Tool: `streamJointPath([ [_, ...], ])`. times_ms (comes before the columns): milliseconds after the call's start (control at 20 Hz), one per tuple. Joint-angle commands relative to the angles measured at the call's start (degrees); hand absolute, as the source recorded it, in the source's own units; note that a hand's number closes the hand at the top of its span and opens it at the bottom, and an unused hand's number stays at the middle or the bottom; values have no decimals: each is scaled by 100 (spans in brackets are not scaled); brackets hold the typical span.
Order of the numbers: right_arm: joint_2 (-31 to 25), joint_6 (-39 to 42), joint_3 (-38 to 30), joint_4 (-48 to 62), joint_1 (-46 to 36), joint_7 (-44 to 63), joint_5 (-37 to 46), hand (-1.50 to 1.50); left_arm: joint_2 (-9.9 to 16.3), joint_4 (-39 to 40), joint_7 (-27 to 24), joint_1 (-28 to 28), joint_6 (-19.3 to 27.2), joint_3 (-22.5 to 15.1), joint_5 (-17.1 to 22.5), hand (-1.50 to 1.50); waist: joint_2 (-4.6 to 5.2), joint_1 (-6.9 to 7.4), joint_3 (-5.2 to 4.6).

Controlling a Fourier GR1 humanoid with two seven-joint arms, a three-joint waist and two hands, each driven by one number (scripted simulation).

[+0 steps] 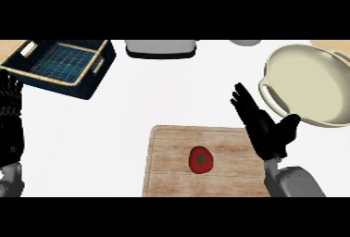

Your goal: Pick the tomato from the cutting board and place it in the pot

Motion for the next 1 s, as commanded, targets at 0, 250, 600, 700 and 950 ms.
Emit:
streamJointPath([
  [0,7,-579,18,-309,217,412,397,150,-46,263,12,134,-167,-2,-60,0,98,-2,89],
  [250,-402,-1982,-243,-344,1683,837,1117,150,505,664,886,920,-559,-186,-49,0,46,-308,72],
  [600,-1224,-3671,477,-1150,2294,210,4215,-150,453,752,1220,891,-771,-367,58,0,-8,-447,54],
  [700,-1168,-3892,826,-1872,2962,526,4684,-150,424,559,1115,1155,-774,-440,1,0,-9,-326,58],
  [950,-1363,-2938,1173,-2975,3390,2380,6203,-150,493,610,1522,599,-955,-359,96,0,86,-127,58],
])
